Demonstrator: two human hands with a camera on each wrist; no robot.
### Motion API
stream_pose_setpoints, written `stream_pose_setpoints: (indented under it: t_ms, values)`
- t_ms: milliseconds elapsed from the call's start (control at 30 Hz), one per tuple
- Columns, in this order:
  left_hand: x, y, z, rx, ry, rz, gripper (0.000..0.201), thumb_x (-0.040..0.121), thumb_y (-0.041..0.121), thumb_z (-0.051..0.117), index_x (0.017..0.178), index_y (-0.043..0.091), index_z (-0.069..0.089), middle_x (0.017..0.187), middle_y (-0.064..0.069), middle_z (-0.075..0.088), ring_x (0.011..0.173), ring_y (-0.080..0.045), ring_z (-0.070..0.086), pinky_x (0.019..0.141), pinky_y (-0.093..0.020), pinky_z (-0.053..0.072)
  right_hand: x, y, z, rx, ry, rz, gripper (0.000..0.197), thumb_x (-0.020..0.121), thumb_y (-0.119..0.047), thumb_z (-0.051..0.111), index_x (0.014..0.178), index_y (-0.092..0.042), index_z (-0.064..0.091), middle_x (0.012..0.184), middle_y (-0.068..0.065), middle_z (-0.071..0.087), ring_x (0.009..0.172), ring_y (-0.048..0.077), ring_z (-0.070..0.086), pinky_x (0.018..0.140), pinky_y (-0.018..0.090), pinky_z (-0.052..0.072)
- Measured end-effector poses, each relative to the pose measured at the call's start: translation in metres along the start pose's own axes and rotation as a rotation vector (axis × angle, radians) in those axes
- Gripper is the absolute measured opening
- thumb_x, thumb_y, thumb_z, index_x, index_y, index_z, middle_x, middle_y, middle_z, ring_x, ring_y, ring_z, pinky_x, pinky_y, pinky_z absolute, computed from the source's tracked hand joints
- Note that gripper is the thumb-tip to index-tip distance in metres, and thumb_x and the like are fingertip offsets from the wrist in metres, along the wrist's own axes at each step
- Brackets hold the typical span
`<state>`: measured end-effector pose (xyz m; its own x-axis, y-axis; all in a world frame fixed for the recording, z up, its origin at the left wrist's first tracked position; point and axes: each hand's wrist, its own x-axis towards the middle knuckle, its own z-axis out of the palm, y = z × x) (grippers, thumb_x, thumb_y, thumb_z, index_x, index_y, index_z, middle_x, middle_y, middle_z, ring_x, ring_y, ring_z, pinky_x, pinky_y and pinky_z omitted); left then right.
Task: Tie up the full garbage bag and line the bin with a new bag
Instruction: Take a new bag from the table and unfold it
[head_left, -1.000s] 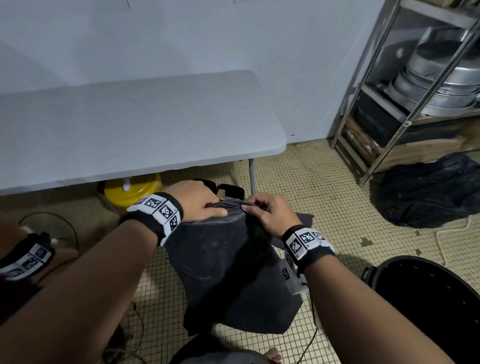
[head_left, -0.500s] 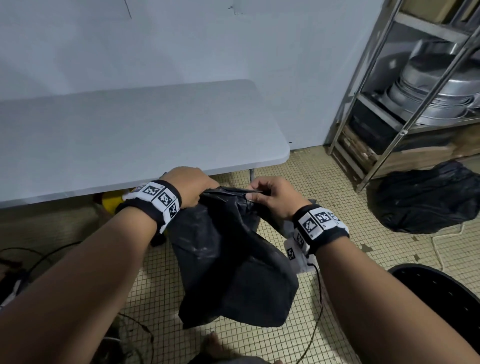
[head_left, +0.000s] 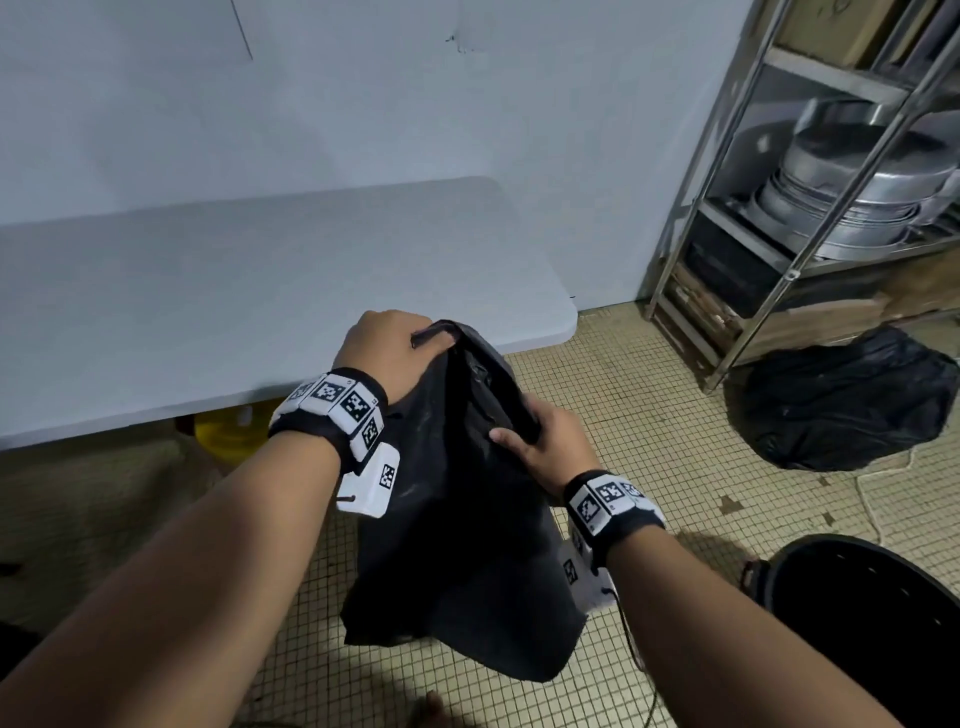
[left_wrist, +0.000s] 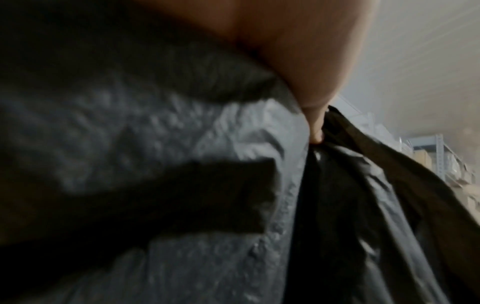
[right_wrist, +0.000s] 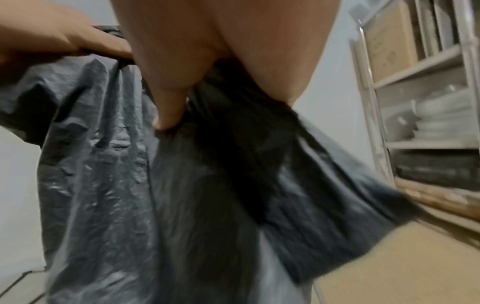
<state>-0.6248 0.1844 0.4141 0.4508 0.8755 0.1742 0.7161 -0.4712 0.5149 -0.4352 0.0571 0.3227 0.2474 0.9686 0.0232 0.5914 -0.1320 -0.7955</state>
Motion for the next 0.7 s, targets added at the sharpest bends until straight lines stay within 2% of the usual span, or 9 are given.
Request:
stream_pose_setpoints:
  t_ms: [67, 133, 200, 300, 400, 533, 600, 667, 700]
  values:
    - [0.002, -0.003, -0.001, -0.065, 0.006, -0.075, 0.054, 0.091, 0.052, 0.06, 0.062, 0.008, 0.055, 0.057, -0.008, 0.059, 0.066, -0.032, 0.06, 0.062, -0.037, 0.048, -0.002, 0.0, 0.008, 0.129, 0.024, 0.045, 0.017, 0.087, -0.032, 0.076, 0.101, -0.024, 0.073, 0.091, -0.006, 0.076, 0.088, 0.012, 0.07, 0.082, 0.031, 0.055]
    - [-0.001, -0.007, 0.002, -0.114, 0.019, -0.125, 0.055, 0.09, 0.053, 0.063, 0.059, 0.009, 0.052, 0.055, -0.007, 0.059, 0.065, -0.031, 0.061, 0.06, -0.036, 0.047, 0.001, -0.005, 0.011, 0.205, 0.078, 0.07, 0.008, 0.088, -0.027, 0.075, 0.091, -0.019, 0.073, 0.084, -0.002, 0.075, 0.081, 0.016, 0.07, 0.079, 0.037, 0.057]
    - [-0.005, -0.012, 0.01, -0.17, 0.028, -0.135, 0.049, 0.086, 0.055, 0.068, 0.065, 0.011, 0.058, 0.06, -0.003, 0.064, 0.066, -0.023, 0.063, 0.062, -0.033, 0.048, 0.006, -0.013, 0.012, 0.269, 0.127, 0.059, 0.015, 0.09, -0.021, 0.073, 0.103, -0.012, 0.071, 0.092, 0.002, 0.075, 0.088, 0.019, 0.071, 0.084, 0.041, 0.057]
    - [-0.014, -0.015, 0.025, -0.244, -0.023, -0.096, 0.033, 0.082, 0.051, 0.074, 0.082, 0.018, 0.068, 0.076, 0.006, 0.071, 0.073, -0.011, 0.066, 0.069, -0.029, 0.051, 0.014, -0.025, 0.011, 0.333, 0.183, 0.044, 0.028, 0.091, -0.014, 0.071, 0.117, -0.011, 0.062, 0.103, 0.004, 0.074, 0.094, 0.017, 0.072, 0.088, 0.043, 0.058]
    - [-0.02, -0.016, 0.041, -0.316, -0.057, -0.064, 0.023, 0.085, 0.043, 0.075, 0.091, 0.022, 0.069, 0.083, 0.01, 0.073, 0.077, -0.008, 0.068, 0.072, -0.029, 0.055, 0.018, -0.027, 0.01, 0.299, 0.234, 0.082, 0.028, 0.092, -0.016, 0.07, 0.117, -0.014, 0.058, 0.101, 0.004, 0.075, 0.092, 0.018, 0.072, 0.085, 0.045, 0.059]
    - [-0.028, -0.009, 0.059, -0.45, -0.1, -0.068, 0.018, 0.087, 0.044, 0.072, 0.092, 0.026, 0.072, 0.085, 0.014, 0.075, 0.081, 0.0, 0.069, 0.072, -0.023, 0.054, 0.017, -0.028, 0.006, 0.293, 0.323, 0.124, 0.022, 0.092, -0.015, 0.069, 0.112, -0.014, 0.06, 0.099, 0.006, 0.074, 0.089, 0.021, 0.072, 0.082, 0.046, 0.059]
    - [-0.032, 0.0, 0.068, -0.644, -0.177, -0.125, 0.025, 0.083, 0.048, 0.071, 0.096, 0.026, 0.074, 0.088, 0.01, 0.077, 0.085, -0.005, 0.071, 0.074, -0.028, 0.054, 0.014, -0.031, 0.004, 0.368, 0.316, 0.145, 0.017, 0.093, -0.012, 0.067, 0.109, -0.011, 0.061, 0.098, 0.01, 0.074, 0.088, 0.025, 0.072, 0.082, 0.048, 0.059]
    - [-0.033, 0.008, 0.072, -0.998, -0.301, -0.295, 0.045, 0.081, 0.046, 0.068, 0.115, 0.017, 0.071, 0.096, -0.004, 0.075, 0.081, -0.021, 0.071, 0.073, -0.035, 0.052, 0.008, -0.034, 0.001, 0.568, 0.263, 0.166, 0.017, 0.094, -0.009, 0.065, 0.11, -0.007, 0.062, 0.1, 0.016, 0.074, 0.091, 0.029, 0.072, 0.085, 0.047, 0.059]
    - [-0.034, 0.011, 0.073, -1.17, -0.367, -0.381, 0.053, 0.084, 0.043, 0.063, 0.126, 0.01, 0.064, 0.102, -0.01, 0.072, 0.077, -0.025, 0.068, 0.069, -0.036, 0.052, 0.005, -0.034, -0.001, 0.643, 0.225, 0.164, 0.022, 0.093, -0.009, 0.067, 0.114, -0.007, 0.062, 0.104, 0.018, 0.073, 0.095, 0.03, 0.071, 0.088, 0.046, 0.058]
